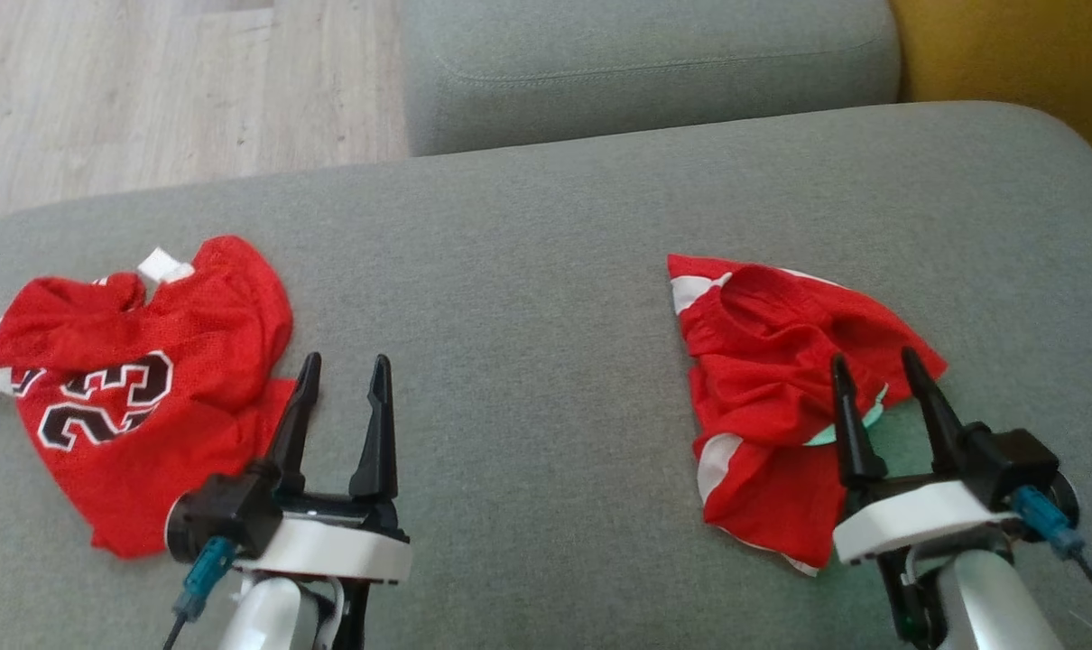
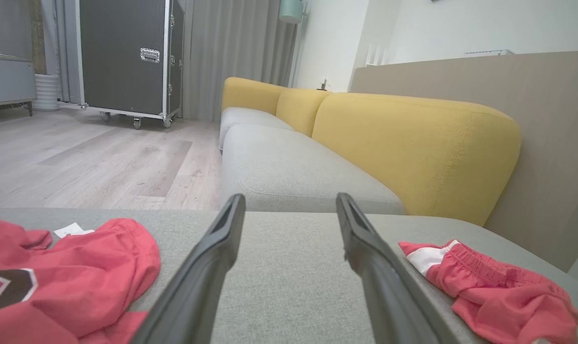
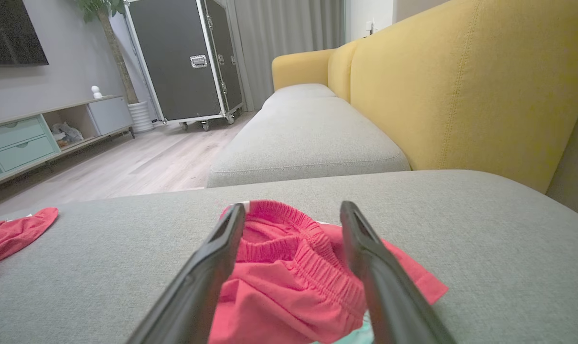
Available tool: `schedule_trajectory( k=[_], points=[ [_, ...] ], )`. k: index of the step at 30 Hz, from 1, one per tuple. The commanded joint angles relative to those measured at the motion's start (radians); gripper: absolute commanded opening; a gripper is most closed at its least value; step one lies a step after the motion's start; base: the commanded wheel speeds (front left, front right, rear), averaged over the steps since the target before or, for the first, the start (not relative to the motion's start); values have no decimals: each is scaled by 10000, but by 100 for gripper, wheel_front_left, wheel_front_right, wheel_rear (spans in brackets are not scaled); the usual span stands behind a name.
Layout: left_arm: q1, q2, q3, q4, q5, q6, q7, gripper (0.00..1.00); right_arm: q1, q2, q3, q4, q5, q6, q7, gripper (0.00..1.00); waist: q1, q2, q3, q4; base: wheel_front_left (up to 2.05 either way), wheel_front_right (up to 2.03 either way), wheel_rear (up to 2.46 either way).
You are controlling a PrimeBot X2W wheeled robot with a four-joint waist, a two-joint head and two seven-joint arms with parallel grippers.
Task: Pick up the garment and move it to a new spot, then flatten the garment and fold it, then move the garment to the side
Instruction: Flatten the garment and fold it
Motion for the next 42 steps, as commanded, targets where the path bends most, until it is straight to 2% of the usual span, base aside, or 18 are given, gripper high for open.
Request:
schedule_trajectory(
  k=[1,10,19,20,21,22,27,32,38,42],
  points=[
    [-365,33,272,-257,63,-27,-80,100,-520,18,22,-178,-40,71,-29,100,0,0,82,134,0,0,0],
    [-613,33,90,-184,-56,6,-80,100,-1218,24,-1171,1215,-391,71,1044,100,0,0,540,731,0,0,0],
    [-740,33,24,-94,-91,29,-80,100,-1518,25,-1200,2504,-658,71,1390,100,0,0,761,1036,0,0,0],
    [-748,33,21,-88,-90,31,-80,100,-1554,25,-1164,2642,-638,71,1402,67,0,0,768,1049,0,0,0],
    [-754,33,21,-84,-88,31,-80,100,-1594,25,-1105,2759,-640,71,1391,10,0,0,771,1058,0,0,0],
    [-758,33,23,-80,-86,30,-80,100,-1633,25,-1036,2839,-652,71,1325,0,0,0,768,1065,0,0,0],
    [-765,33,72,-22,-42,33,-80,100,-1892,25,-645,2778,-311,71,731,0,0,0,644,1026,0,0,0],
    [-675,33,97,53,-7,28,-80,100,-2195,25,235,2021,85,71,537,0,0,0,391,970,0,0,0],
    [-626,33,47,74,-26,14,-80,100,-2855,25,2082,977,321,71,1495,0,0,0,156,1063,0,0,0],
    [-598,33,-53,65,-104,22,-80,100,-3429,26,3646,898,734,71,2388,0,0,0,61,1324,0,0,0]
  ],
)
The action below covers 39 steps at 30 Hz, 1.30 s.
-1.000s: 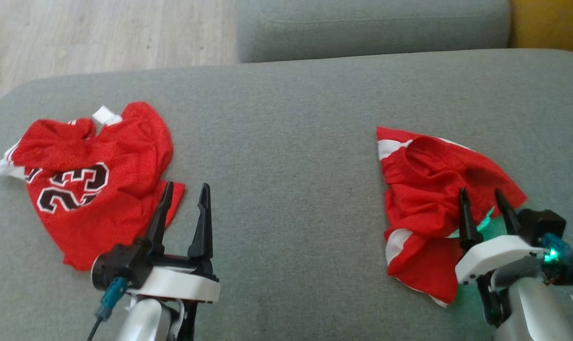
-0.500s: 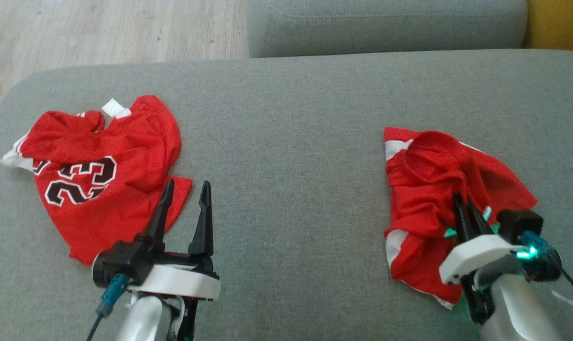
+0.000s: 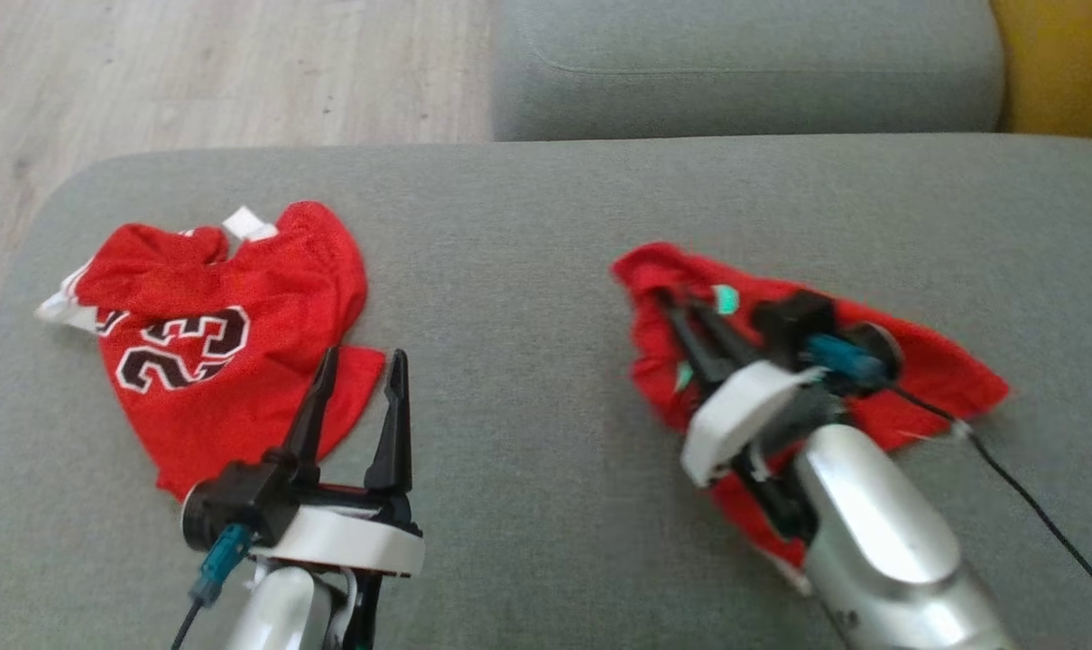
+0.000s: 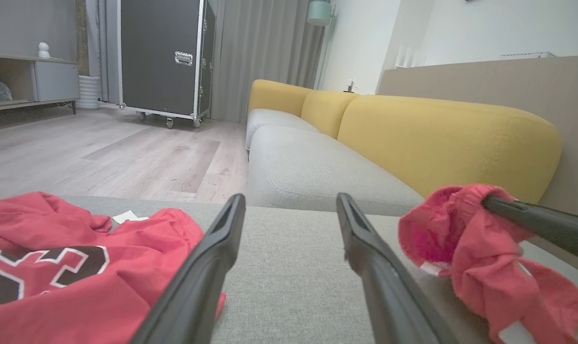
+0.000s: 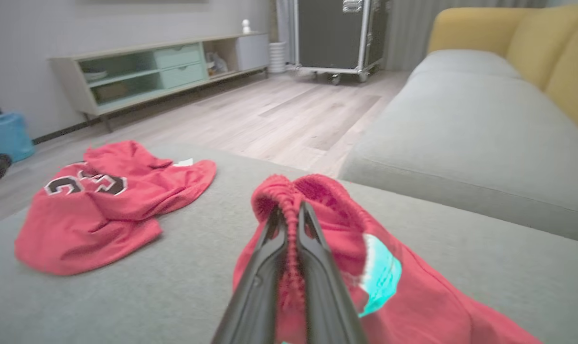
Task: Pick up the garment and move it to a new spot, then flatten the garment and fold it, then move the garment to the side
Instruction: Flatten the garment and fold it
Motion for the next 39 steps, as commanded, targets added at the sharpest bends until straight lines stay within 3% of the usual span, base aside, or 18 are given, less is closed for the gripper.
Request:
schedule_trajectory(
  k=[1,5,6,7,12,21,26,32,39],
  points=[
    [-281,31,231,-270,-90,21,-80,100,-520,58,510,-283,230,71,155,0,0,0,-47,170,0,0,0],
    [-268,31,86,-227,-180,50,-80,100,-989,58,1936,397,831,71,768,0,0,0,-71,559,0,0,0],
    [-267,31,37,-216,-203,61,-80,100,-1105,58,2207,630,919,71,833,84,0,0,-68,662,0,0,0],
    [-268,31,-8,-203,-233,73,-80,100,-1209,58,2491,868,1006,71,865,100,0,0,-70,765,0,0,0],
    [-263,31,-115,-163,-324,158,-80,100,-1654,58,4098,1527,1905,71,632,100,0,0,-95,1153,0,0,0],
    [-155,31,106,-173,-252,195,-80,100,-2225,58,4794,778,3516,71,-1009,100,0,0,-303,824,0,0,0],
    [-68,31,313,-294,-168,192,-80,100,-2448,58,3527,1233,3227,71,-2033,100,0,0,-486,370,0,0,0],
    [46,31,548,-475,-78,168,-80,100,-1947,-117,982,1842,1698,71,-2441,100,0,0,-593,-114,0,0,0],
    [207,31,703,-640,-15,136,-80,100,115,-315,-1597,753,564,71,-2517,100,0,0,-573,-615,0,0,0]
  ],
)
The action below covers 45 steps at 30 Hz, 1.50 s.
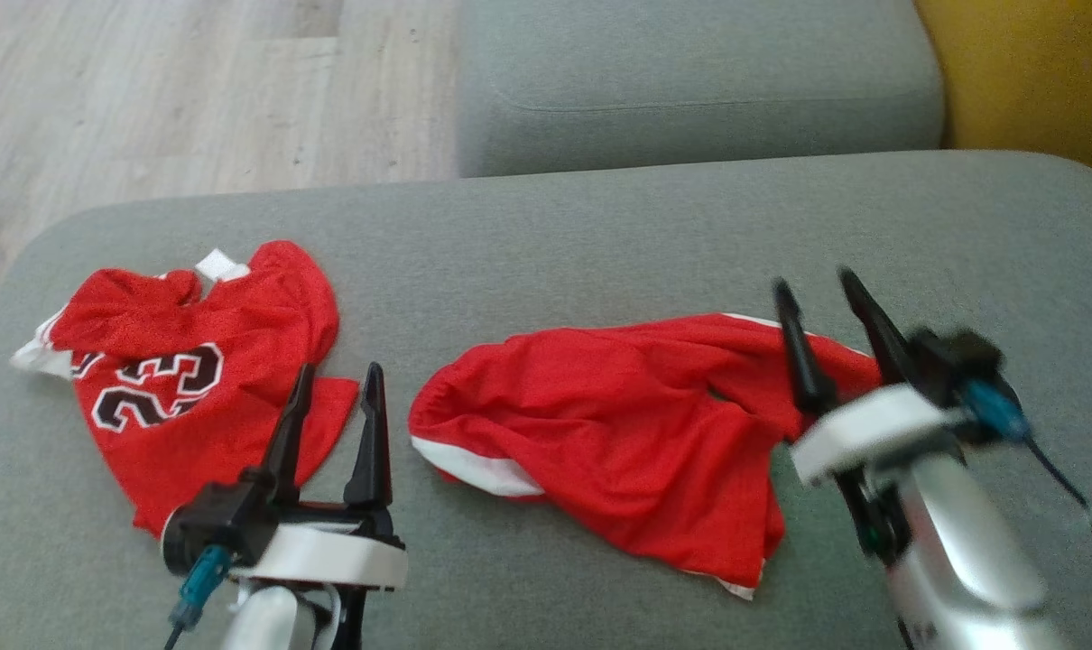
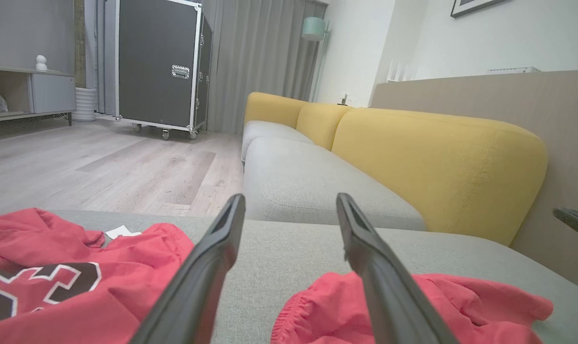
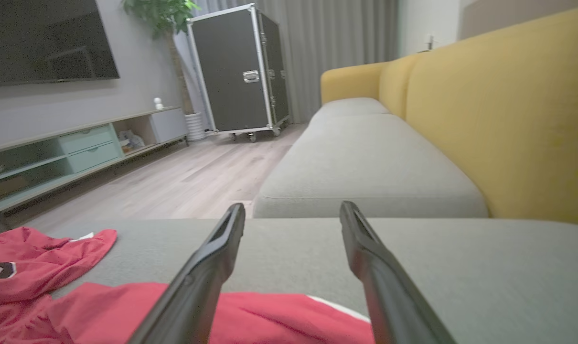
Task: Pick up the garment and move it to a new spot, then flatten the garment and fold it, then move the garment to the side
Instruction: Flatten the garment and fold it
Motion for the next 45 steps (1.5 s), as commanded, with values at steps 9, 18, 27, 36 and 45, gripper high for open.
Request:
schedule_trajectory(
  k=[9,18,27,36,45],
  points=[
    [-226,31,439,-317,193,-114,-80,100,1598,386,-997,-2088,-846,69,-117,100,0,0,232,-513,0,0,0],
    [-750,31,50,-276,165,-189,-80,100,424,165,-365,-1978,-1252,69,1329,100,0,0,915,68,0,0,0],
    [-1195,31,-422,-188,-114,-93,-80,100,-1579,-1074,1901,-238,44,69,3326,100,0,0,1576,957,0,0,0],
    [-1476,31,-710,-180,-366,51,-80,100,-3049,-2296,5088,1245,1965,69,5178,100,0,0,1883,1648,0,0,0],
    [-1637,31,-794,-351,-523,145,-80,100,-3925,-3374,7746,1431,3637,69,6215,100,0,0,2269,1857,0,0,0]
  ],
)
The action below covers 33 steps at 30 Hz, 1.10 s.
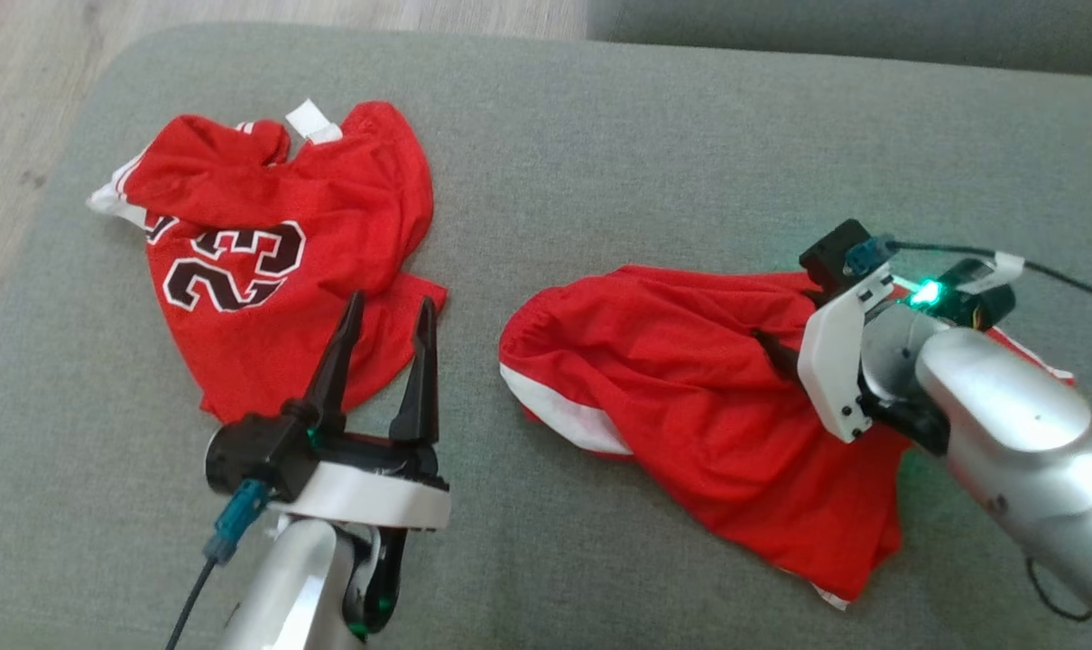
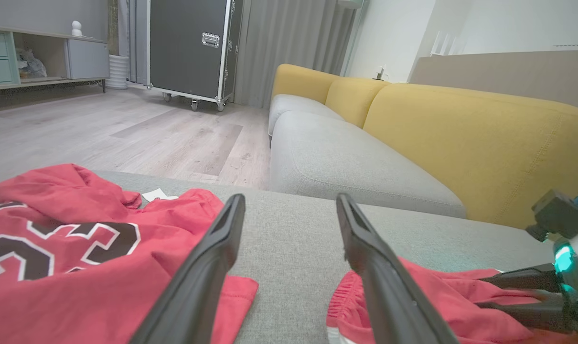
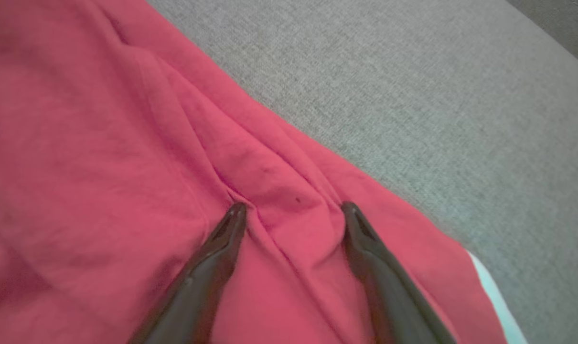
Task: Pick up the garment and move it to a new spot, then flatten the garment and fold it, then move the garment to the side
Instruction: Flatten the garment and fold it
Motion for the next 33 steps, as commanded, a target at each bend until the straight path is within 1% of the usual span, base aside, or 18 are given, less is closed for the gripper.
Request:
schedule_trajectory(
  k=[1,2,3,4,6,10,16,24,31,32,33],
  points=[
    [-459,35,242,-369,-117,64,-80,100,-65,-302,413,-60,253,65,154,100,0,0,133,42,0,0,0],
    [-476,35,223,-382,-137,77,-80,100,-156,-389,601,-62,415,65,187,100,0,0,188,55,0,0,0],
    [-498,35,207,-392,-153,87,-80,100,-250,-475,771,-59,556,65,197,56,0,0,245,66,0,0,0],
    [-519,35,194,-404,-168,96,-80,100,-347,-553,919,-58,677,65,168,0,0,0,299,74,0,0,0],
    [-553,35,175,-419,-190,114,-80,100,-543,-684,1152,-51,897,65,23,0,0,0,381,84,0,0,0],
    [-619,35,180,-412,-197,120,-80,100,-1118,-845,1224,190,983,65,-890,0,0,0,482,87,0,0,0],
    [-682,35,187,-392,-169,114,-80,100,-2130,-762,1174,942,813,65,-2195,0,0,0,527,97,0,0,0],
    [-755,35,122,-406,-178,80,-80,100,-3680,-763,1806,2274,-378,65,-3636,0,0,0,698,334,0,0,0],
    [-802,35,85,-428,-195,89,-80,100,-4411,-409,2049,3680,-977,65,-4498,0,0,0,852,502,0,0,0],
    [-803,35,84,-434,-195,95,-80,100,-4484,-346,2034,3868,-1005,65,-4598,24,0,0,864,502,0,0,0],
    [-802,35,87,-437,-189,105,-80,100,-4525,-266,1965,4059,-969,65,-4693,100,0,0,872,492,0,0,0]
  ],
)
